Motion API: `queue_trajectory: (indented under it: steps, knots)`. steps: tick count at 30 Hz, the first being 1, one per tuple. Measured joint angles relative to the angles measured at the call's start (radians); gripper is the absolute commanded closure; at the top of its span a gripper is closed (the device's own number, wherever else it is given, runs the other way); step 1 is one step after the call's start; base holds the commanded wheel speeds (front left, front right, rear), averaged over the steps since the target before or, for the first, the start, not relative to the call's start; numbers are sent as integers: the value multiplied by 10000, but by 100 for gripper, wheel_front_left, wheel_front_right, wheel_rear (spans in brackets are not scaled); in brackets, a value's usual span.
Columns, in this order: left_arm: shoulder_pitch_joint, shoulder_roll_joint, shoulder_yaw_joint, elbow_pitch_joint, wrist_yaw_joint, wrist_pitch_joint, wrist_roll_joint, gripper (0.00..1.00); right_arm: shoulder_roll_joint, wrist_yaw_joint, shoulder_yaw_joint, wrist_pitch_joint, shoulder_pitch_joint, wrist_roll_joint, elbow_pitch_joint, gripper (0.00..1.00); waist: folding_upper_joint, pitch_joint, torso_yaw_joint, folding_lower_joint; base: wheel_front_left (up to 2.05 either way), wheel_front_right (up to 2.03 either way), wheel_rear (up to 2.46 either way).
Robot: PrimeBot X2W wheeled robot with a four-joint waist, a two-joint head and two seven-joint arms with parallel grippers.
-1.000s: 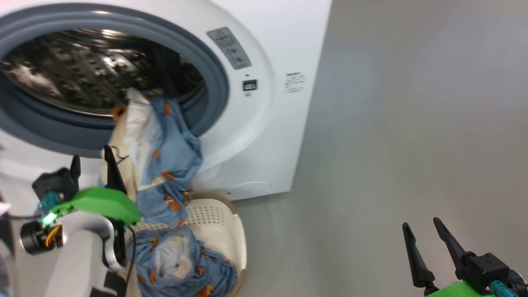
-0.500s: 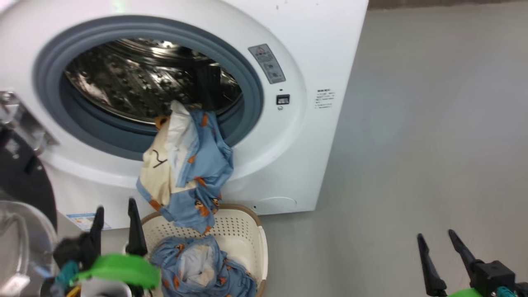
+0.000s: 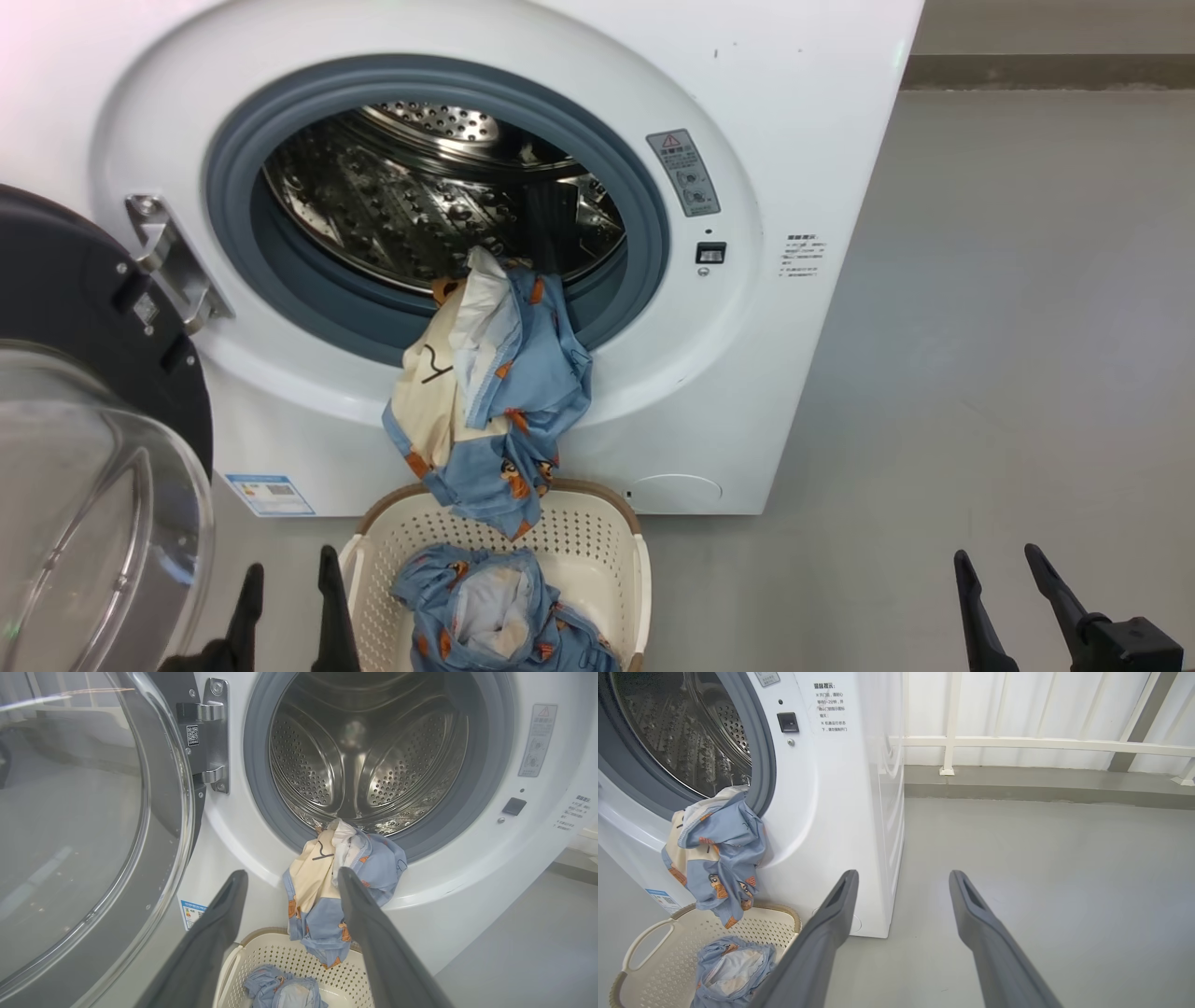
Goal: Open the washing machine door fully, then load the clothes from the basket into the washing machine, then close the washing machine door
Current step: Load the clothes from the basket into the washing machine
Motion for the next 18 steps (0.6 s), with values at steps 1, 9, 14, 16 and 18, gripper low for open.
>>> queue_trajectory:
  steps: [1,9,14,16,18]
  knots:
    - [108,0,-50,-107,38,0,0,0,-4,0,12,2,4,-2,-35,0,0,-12,45,-1,0,0,0]
    - [974,15,-247,-579,247,2,-44,0,-63,0,-132,0,229,-786,-190,0,0,-143,179,1,0,0,0]
    - [1120,33,-286,-579,295,2,-56,0,4,2,-654,0,221,-874,-73,0,0,-187,171,0,0,0,0]
    - [1152,35,-268,-562,234,2,-52,0,44,0,-711,2,219,-844,121,0,0,-202,156,0,0,0,0]
    - [1155,35,-224,-556,211,2,-52,0,71,0,-757,2,213,-800,192,0,0,-214,123,0,0,0,0]
